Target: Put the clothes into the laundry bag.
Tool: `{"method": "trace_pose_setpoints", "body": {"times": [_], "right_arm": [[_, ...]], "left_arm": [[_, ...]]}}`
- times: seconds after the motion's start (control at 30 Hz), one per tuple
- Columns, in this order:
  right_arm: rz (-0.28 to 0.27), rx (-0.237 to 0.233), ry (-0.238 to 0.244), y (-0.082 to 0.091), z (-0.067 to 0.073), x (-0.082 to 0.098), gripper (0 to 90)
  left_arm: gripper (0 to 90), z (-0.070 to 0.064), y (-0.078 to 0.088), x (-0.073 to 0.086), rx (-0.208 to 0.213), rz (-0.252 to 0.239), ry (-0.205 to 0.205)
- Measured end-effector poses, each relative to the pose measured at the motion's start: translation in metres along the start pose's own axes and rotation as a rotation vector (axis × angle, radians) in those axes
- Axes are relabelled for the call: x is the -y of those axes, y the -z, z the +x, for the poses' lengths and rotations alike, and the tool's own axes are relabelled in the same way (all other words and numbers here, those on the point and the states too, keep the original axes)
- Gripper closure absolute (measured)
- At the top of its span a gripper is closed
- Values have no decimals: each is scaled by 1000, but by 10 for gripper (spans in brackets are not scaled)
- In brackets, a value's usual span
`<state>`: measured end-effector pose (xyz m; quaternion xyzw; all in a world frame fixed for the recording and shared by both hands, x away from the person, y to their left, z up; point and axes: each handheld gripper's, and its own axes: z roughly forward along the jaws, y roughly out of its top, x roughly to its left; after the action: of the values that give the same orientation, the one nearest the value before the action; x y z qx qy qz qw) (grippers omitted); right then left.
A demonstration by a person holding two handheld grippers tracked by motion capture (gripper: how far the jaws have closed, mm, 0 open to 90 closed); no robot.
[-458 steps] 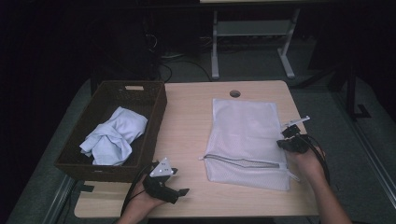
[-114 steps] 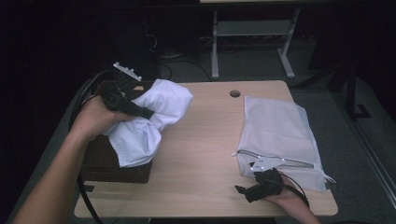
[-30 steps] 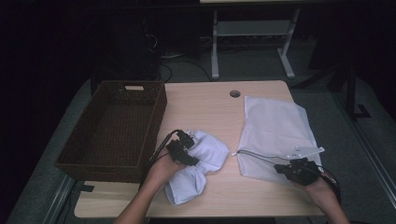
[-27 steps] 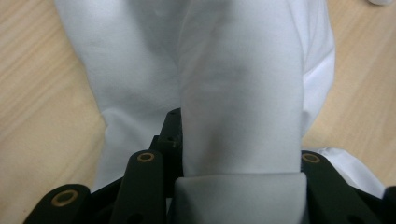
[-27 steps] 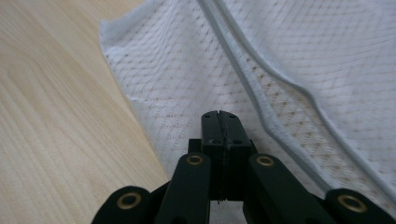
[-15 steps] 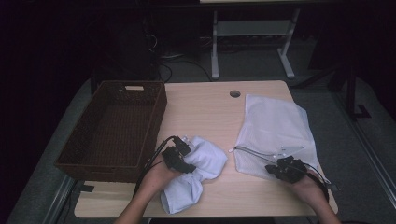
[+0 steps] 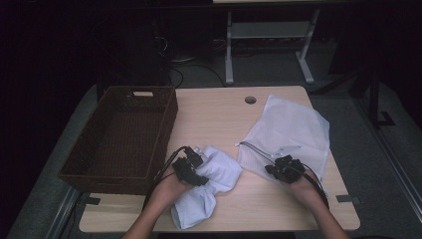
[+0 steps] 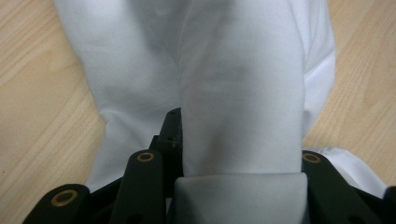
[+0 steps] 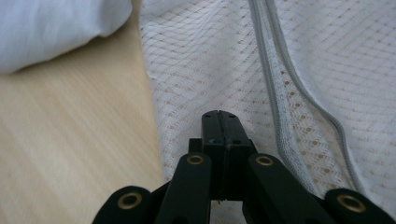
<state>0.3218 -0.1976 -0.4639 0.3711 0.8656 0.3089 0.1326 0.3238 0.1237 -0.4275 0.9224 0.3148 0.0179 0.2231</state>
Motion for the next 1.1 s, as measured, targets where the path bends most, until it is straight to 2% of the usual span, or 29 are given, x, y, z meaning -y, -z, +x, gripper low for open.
{"method": "trace_pose_setpoints", "body": {"times": [0.4, 0.47, 0.57, 0.63, 0.73, 0.87, 0.97, 1.1], "right_arm": [[-35, -40, -8, -28, 10, -30, 899], [-40, -42, 2, -27, 10, -30, 900], [-73, -36, -7, -15, 4, -30, 900], [-99, -28, -33, -6, -3, -26, 900], [-100, -6, -65, 12, -14, -14, 900], [-113, -6, -81, 34, -15, 5, 899], [-79, 0, -61, 40, -9, 19, 900], [-15, -2, -44, 36, -1, 32, 900]], "left_arm": [[609, 0, -1, 1, -2, -2, 2], [609, -1, -1, 2, -1, -6, 3], [610, -1, -1, 2, -1, -6, 3], [610, 0, -1, 2, -1, -7, 3], [610, 0, -1, 2, 0, -7, 6], [611, 0, -1, 2, 4, -9, 8], [611, 0, -1, 2, 5, -9, 9], [612, 0, -1, 2, 4, -10, 10]]}}
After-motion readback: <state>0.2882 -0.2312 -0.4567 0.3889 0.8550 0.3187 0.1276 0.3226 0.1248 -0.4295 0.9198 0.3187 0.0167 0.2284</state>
